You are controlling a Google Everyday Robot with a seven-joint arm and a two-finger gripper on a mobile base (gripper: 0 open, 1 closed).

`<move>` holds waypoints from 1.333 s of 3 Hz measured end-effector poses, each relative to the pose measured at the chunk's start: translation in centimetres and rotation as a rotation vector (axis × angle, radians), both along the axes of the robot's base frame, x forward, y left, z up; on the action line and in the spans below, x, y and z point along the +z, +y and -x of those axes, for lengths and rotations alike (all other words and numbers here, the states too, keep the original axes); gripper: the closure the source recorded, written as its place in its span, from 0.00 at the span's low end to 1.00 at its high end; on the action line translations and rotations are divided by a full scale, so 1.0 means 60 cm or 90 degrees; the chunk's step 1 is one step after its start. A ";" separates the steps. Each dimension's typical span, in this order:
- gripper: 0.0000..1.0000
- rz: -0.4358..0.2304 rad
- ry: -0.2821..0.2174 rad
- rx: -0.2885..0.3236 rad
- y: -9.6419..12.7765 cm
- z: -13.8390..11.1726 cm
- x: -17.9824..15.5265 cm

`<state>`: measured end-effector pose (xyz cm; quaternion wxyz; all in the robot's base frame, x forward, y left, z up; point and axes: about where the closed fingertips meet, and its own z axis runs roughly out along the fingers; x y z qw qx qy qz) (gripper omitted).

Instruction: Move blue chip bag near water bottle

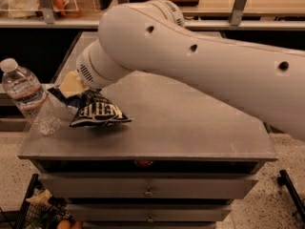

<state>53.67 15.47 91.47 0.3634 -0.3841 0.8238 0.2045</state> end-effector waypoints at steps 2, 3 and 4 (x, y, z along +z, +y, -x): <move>0.00 -0.009 0.011 0.020 -0.009 -0.002 -0.007; 0.00 -0.018 0.010 0.056 -0.030 -0.003 -0.002; 0.00 0.012 -0.018 0.093 -0.078 -0.002 0.011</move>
Offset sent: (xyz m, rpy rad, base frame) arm 0.0068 -0.0162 -0.0145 0.0301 0.0497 0.0678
